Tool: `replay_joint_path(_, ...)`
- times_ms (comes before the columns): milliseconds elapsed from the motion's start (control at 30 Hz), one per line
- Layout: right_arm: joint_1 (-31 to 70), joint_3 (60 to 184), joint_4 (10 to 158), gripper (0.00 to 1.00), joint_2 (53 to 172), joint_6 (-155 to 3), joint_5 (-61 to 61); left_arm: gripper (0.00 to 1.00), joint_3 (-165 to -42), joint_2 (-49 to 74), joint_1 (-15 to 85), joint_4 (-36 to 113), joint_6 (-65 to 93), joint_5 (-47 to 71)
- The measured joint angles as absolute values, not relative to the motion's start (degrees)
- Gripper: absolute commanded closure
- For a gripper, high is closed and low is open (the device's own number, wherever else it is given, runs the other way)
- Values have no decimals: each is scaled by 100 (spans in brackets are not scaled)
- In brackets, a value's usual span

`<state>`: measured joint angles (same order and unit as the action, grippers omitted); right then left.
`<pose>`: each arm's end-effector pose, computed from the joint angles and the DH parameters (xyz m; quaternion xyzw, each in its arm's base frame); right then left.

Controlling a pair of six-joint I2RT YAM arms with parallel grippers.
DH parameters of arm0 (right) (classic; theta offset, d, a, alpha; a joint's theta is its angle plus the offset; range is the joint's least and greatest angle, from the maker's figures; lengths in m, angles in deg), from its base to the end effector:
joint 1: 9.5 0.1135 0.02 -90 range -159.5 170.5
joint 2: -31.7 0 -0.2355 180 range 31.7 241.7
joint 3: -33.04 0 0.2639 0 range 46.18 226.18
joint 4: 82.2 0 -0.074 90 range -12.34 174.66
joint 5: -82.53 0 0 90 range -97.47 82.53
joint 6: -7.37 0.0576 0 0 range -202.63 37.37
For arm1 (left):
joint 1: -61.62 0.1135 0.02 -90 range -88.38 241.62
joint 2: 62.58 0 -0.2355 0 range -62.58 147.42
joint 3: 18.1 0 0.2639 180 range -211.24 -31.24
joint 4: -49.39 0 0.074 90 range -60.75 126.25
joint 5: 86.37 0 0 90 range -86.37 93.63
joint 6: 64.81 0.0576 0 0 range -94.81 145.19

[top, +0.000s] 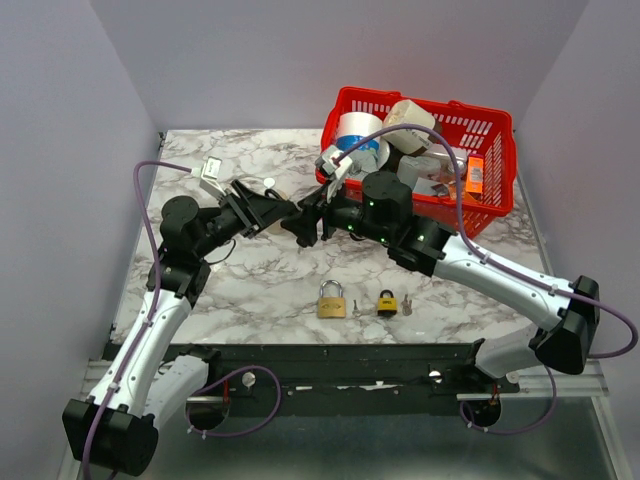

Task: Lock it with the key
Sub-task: Lock the lock.

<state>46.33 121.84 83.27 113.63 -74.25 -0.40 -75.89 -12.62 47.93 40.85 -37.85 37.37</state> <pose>0.2070 0.3175 0.3608 -0.3395 0.6715 0.3885 0.5319 0.2371 -0.0907 0.3282 -0.0989 0.7038 -0.5793 0.3991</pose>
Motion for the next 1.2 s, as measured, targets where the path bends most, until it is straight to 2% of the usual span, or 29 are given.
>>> replay_joint_path(33,4631,12162,8329,40,11286,-7427,-11,100,-7591,-1265,4814,4087,-3779,3780)
replay_joint_path(300,4627,11793,8102,56,10499,-7615,225,100,-7705,-1354,5064,4010,-3755,3942)
replay_joint_path(833,4627,11834,7835,63,10854,-8107,210,100,-7849,-1426,5075,3862,-3742,3936)
replay_joint_path(1200,4647,12108,7857,87,11192,-8120,109,100,-7871,-1426,5079,3556,-3739,3721)
